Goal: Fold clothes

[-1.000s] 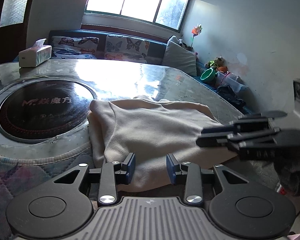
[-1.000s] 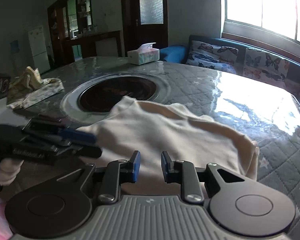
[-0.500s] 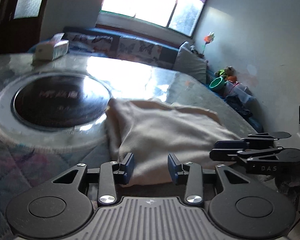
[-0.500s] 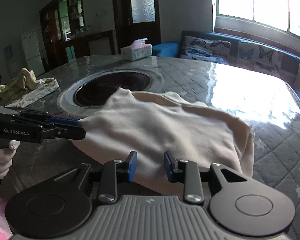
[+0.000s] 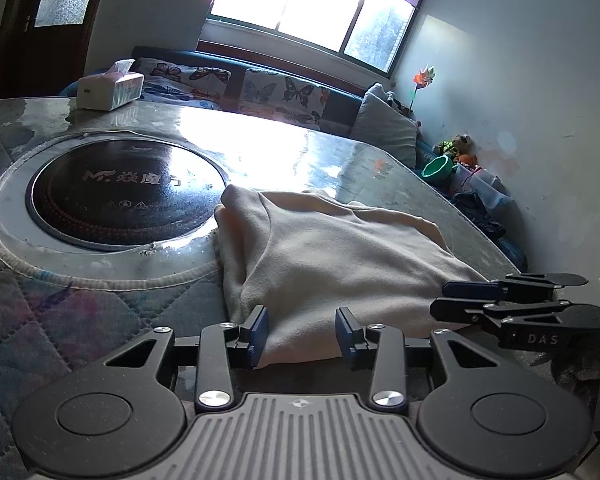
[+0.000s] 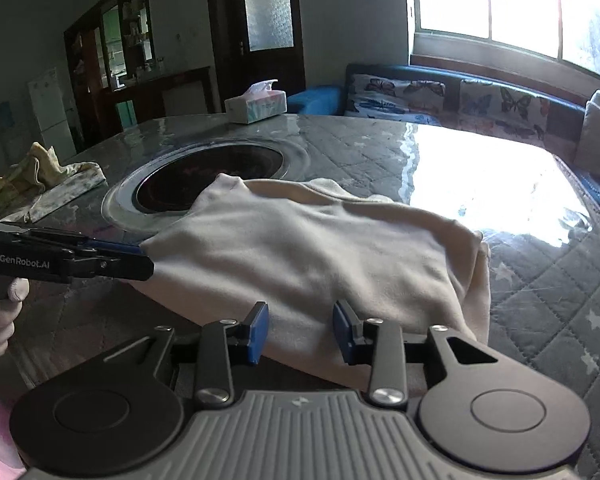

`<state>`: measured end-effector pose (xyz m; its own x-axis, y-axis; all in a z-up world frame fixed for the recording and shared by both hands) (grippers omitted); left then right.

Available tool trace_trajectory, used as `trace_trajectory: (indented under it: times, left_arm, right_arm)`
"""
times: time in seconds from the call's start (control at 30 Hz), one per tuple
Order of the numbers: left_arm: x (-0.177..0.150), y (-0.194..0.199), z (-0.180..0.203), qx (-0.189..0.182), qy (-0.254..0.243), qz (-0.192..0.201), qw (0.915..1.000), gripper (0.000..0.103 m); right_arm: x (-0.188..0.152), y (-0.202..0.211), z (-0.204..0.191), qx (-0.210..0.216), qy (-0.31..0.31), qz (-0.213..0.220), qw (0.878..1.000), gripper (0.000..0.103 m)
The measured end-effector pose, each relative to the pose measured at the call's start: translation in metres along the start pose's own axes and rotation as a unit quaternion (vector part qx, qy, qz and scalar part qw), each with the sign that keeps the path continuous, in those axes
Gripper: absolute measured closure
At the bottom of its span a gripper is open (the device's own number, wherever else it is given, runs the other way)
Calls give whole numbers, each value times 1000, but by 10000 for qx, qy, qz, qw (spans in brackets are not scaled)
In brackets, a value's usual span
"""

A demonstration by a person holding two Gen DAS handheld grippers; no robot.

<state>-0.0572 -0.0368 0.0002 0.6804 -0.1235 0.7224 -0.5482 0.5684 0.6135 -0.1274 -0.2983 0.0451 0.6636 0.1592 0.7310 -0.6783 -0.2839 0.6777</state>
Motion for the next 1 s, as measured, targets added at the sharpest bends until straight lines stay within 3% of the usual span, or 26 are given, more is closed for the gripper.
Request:
trace_trajectory:
  times: [0.2,0.9,1.0]
  left_arm:
    - [0,1,0,23,-30,0,10000,63]
    - [1,-2,5,150,-108,-82,9998,63]
    - [2,-3,5,154,-112,-92,9998,63]
  right_arm:
    - [4,14,6,-154,-138,215,9996,68]
    - [-18,5,33,-360,-575,-10,9977,67]
    - [-16,8,31,-320,-530,40,9981,62]
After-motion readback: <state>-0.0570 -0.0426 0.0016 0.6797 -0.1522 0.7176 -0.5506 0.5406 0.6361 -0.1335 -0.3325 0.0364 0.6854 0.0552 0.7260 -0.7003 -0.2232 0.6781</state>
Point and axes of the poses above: each gripper's, at about its wrist camera, not at the fingertips, and y roughly against the way its jaws point, z to its right, x to its top, the point moved 2 cm from there along -y, roughly the way its jaws point, and after that the axes turned 5 degrees about -z, right-handed, at the moved point
